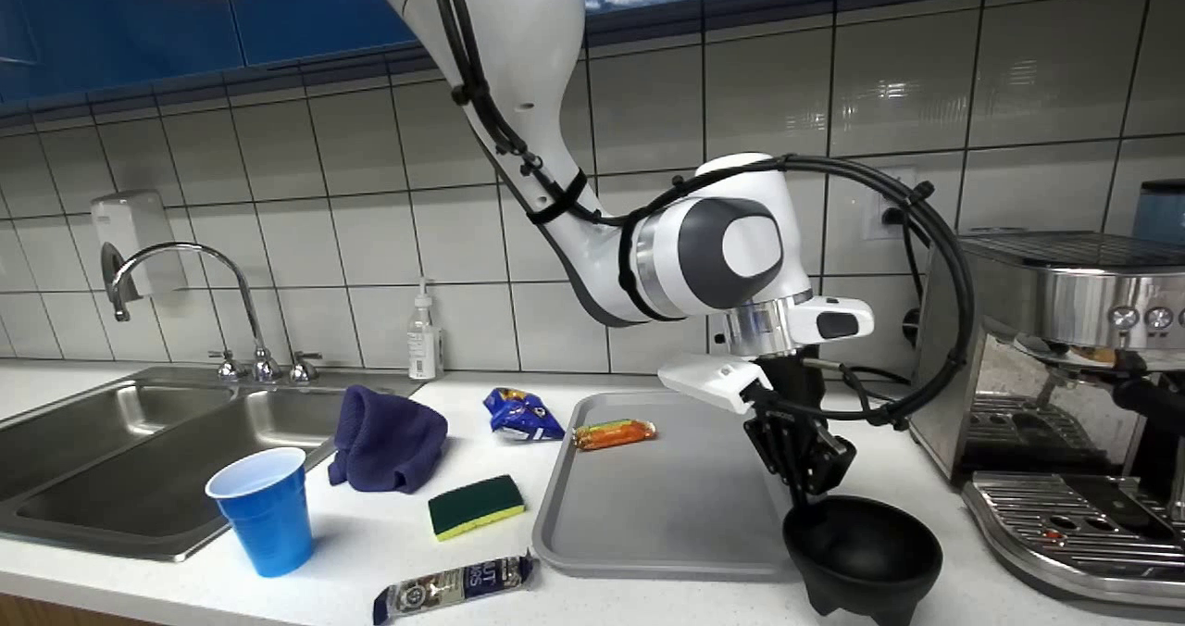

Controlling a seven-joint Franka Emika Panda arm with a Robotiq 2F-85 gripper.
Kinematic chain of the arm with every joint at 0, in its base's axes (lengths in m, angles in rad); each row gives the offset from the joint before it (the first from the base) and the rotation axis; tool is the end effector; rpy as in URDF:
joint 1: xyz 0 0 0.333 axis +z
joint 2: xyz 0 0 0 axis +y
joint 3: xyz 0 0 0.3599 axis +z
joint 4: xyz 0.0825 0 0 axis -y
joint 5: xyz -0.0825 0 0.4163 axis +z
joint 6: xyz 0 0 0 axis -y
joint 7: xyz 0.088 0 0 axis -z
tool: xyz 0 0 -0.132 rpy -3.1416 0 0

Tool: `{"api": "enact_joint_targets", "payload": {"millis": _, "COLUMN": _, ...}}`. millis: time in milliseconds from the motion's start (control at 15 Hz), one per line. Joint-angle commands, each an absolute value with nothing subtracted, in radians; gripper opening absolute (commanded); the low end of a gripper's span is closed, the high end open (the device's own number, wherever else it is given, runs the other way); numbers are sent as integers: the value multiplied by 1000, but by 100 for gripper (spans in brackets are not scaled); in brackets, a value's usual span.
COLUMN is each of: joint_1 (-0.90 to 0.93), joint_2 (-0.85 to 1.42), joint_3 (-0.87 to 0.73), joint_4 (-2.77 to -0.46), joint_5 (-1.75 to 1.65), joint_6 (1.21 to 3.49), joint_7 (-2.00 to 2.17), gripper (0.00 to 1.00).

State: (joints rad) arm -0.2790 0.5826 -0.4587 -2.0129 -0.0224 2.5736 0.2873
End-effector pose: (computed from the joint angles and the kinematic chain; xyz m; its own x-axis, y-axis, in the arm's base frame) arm 0.4831 -0.4326 0.1776 0.6000 -0.7945 0.0931 -0.7881 -0.5672 0.2392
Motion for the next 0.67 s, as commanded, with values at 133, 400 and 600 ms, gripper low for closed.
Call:
{"api": "enact_joint_targets", "payload": {"millis": 133, "joint_1": -286, "joint_2": 604, "joint_3": -462, "joint_4": -1986, "joint_5": -27, "joint_6": 2549, "joint_7": 329, "gripper": 2}}
{"api": "enact_joint_targets", "payload": {"millis": 400, "joint_1": -288, "joint_2": 607, "joint_3": -460, "joint_4": -1985, "joint_5": -23, "joint_6": 2549, "joint_7": 331, "gripper": 2}}
{"api": "enact_joint_targets", "payload": {"millis": 600, "joint_1": -292, "joint_2": 604, "joint_3": -457, "joint_4": -1979, "joint_5": -18, "joint_6": 2538, "joint_7": 328, "gripper": 34}}
